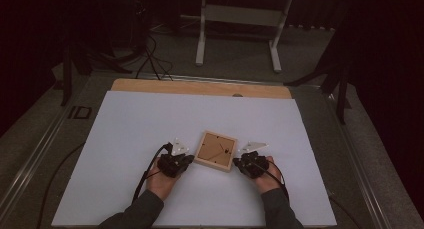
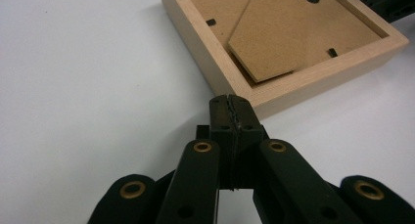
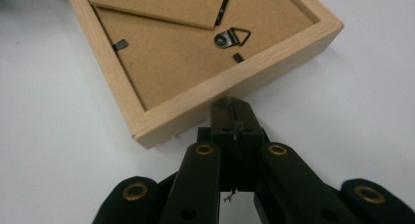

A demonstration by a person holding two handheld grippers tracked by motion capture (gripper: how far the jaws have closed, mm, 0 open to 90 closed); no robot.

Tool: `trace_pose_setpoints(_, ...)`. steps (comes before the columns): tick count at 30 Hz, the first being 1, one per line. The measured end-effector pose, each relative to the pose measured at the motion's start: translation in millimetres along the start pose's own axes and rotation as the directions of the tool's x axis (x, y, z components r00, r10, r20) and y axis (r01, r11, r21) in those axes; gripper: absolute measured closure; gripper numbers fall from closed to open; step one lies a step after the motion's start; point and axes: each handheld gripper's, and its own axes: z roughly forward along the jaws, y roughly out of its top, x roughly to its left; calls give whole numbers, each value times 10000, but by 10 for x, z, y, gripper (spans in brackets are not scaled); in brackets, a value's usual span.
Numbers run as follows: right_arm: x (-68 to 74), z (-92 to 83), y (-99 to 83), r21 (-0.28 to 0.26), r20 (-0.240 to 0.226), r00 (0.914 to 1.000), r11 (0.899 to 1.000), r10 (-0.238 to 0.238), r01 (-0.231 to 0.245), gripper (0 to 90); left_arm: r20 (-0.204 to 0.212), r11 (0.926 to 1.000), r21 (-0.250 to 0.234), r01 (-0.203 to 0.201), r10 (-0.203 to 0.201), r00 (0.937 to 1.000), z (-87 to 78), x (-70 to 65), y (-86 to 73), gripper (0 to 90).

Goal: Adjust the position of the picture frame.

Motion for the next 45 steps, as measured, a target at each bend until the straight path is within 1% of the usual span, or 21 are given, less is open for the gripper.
trace_pose_setpoints(2, 16, -4, -7, 66, -33, 10000, 10000, -74, 75, 896, -80, 9999, 20, -133, 133, 9999, -8, -16, -4, 895)
trace_pose_setpoints(6, 60, -17, -29, 165, -120, 9995, 9994, -287, 289, 896, -82, 9999, 6, -137, 137, 9999, -17, -31, -15, 895)
trace_pose_setpoints(10, 105, -33, -39, 264, -96, 9983, 9980, -573, 576, 896, -86, 9999, -5, -123, 123, 9999, -23, -38, -23, 896)
trace_pose_setpoints(16, 105, -19, -31, 208, 4, 9988, 9986, -484, 484, 896, -99, 9999, -25, -127, 126, 9999, -32, -47, -34, 895)
trace_pose_setpoints(23, 97, 37, 9, 50, 307, 9994, 9998, -169, 168, 896, -62, 10000, 16, -51, 51, 10000, -57, -51, -50, 896)
trace_pose_setpoints(27, 96, 59, 31, 30, 391, 9991, 9999, -135, 133, 897, -75, 10000, 74, -19, 19, 10000, -77, -48, -59, 896)
trace_pose_setpoints(29, 104, 92, 68, 21, 479, 9988, 10000, -74, 73, 897, -107, 9999, 99, 62, -61, 9999, -93, -30, -69, 896)
trace_pose_setpoints(33, 131, 123, 104, 21, 532, 9985, 9999, -139, 138, 897, -216, 9997, 107, 211, -208, 9995, -113, -5, -80, 895)
trace_pose_setpoints(45, 228, 258, 251, -49, 330, 9990, 9995, -296, 298, 897, -520, 9974, 22, 714, -712, 9961, -209, 159, -121, 896)
